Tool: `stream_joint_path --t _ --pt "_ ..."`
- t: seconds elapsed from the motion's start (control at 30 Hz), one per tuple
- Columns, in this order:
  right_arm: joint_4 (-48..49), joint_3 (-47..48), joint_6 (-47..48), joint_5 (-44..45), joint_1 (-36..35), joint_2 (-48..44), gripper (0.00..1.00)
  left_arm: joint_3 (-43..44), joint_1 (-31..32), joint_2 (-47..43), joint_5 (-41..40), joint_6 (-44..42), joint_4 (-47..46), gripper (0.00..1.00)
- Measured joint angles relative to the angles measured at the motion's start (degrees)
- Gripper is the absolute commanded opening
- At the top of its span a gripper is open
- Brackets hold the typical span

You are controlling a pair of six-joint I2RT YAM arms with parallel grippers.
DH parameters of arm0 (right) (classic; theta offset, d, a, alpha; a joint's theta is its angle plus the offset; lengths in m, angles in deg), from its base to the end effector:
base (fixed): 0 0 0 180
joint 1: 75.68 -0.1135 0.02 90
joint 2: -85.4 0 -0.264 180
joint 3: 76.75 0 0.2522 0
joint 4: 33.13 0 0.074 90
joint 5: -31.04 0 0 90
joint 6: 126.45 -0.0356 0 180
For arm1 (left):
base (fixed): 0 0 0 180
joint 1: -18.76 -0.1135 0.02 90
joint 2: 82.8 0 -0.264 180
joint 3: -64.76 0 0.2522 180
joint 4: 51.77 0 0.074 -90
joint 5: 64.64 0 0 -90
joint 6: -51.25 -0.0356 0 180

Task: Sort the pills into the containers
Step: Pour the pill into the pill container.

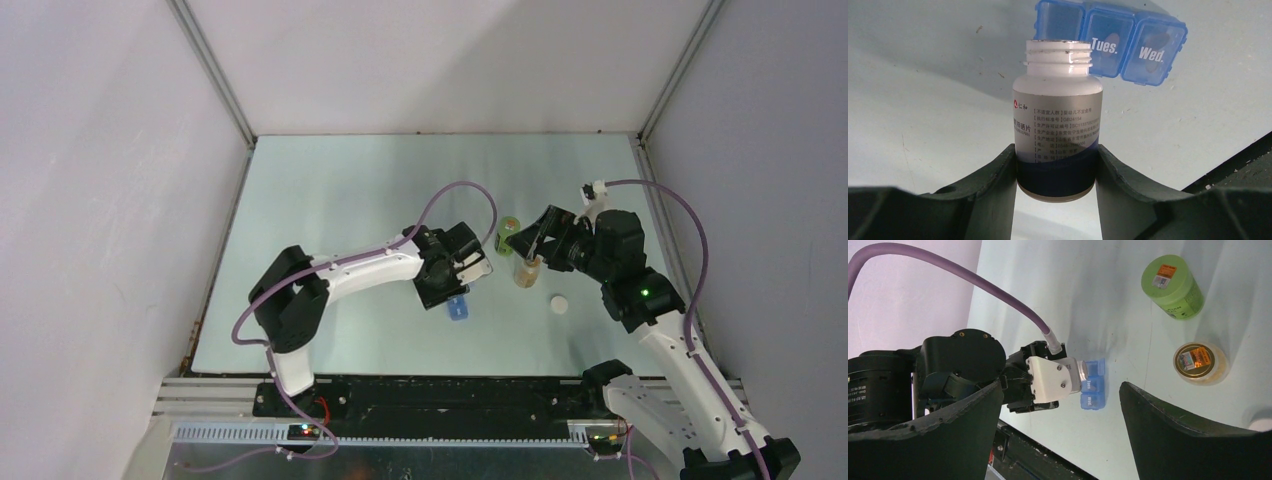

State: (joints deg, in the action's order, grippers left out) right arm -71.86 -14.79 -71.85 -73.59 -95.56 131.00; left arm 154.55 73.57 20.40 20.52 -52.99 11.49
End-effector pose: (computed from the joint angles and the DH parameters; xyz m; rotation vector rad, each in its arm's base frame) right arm 0.1639 0.0688 0.3319 0.1020 2.0519 0.8688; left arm 0.2046 -0.2850 0.2055 1.6286 2.3927 -0.0025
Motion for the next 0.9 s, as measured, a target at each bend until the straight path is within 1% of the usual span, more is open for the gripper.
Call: stream_joint_path --t 0.53,0.9 --pt "0.26 -0.35 -0.20 -1.36 0.22 0.00 0.91 2.34 0.55 1.20 -1.07 -0.59 3.17 0.00" --pt "0.39 -0.57 -0.57 -1.66 0.63 0.00 0.91 5.09 1.20 3.78 -2.34 -1.16 5.51 0.00"
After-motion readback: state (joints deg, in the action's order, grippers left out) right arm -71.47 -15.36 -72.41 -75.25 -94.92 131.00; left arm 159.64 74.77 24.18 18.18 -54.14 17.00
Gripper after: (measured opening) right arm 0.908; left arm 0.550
